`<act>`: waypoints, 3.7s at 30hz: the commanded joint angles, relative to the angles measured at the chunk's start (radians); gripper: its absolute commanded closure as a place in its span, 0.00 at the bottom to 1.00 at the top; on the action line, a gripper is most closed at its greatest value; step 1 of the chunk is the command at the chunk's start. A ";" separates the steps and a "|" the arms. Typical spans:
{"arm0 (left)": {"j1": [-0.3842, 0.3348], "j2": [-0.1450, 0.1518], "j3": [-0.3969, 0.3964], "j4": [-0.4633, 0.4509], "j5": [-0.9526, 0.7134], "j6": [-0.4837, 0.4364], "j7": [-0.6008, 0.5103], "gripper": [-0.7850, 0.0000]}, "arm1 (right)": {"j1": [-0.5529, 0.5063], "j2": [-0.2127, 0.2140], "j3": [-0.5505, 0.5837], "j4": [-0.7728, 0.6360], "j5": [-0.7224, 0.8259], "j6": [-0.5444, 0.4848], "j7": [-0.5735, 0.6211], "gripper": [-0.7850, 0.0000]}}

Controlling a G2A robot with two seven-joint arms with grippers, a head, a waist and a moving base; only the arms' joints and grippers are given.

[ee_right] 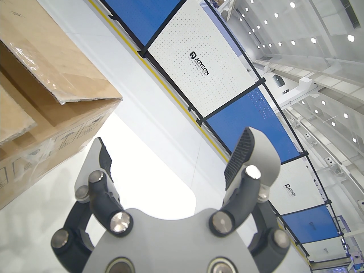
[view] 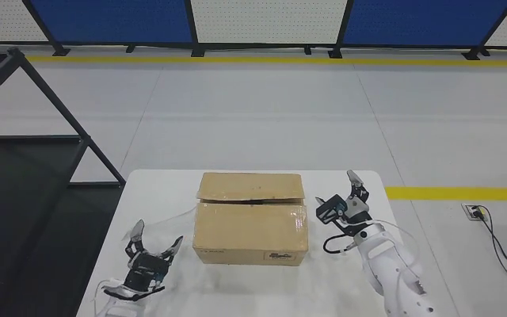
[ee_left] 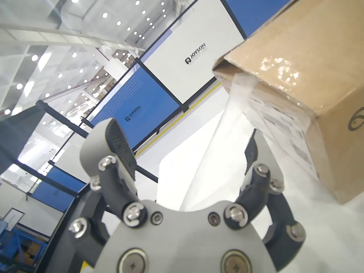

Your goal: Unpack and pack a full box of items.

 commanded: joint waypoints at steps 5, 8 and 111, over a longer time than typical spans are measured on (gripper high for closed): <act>0.053 0.005 -0.060 -0.036 -0.113 -0.043 0.126 0.00 | 0.008 0.026 0.084 0.018 0.073 -0.169 -0.270 0.00; 0.070 0.007 -0.093 -0.045 -0.175 -0.078 0.186 0.00 | 0.020 0.043 0.129 0.036 0.090 -0.288 -0.410 0.00; -0.202 0.114 -0.348 -0.126 -2.189 -0.226 -1.639 0.00 | 0.336 0.225 -0.119 0.317 2.324 -0.481 1.285 0.00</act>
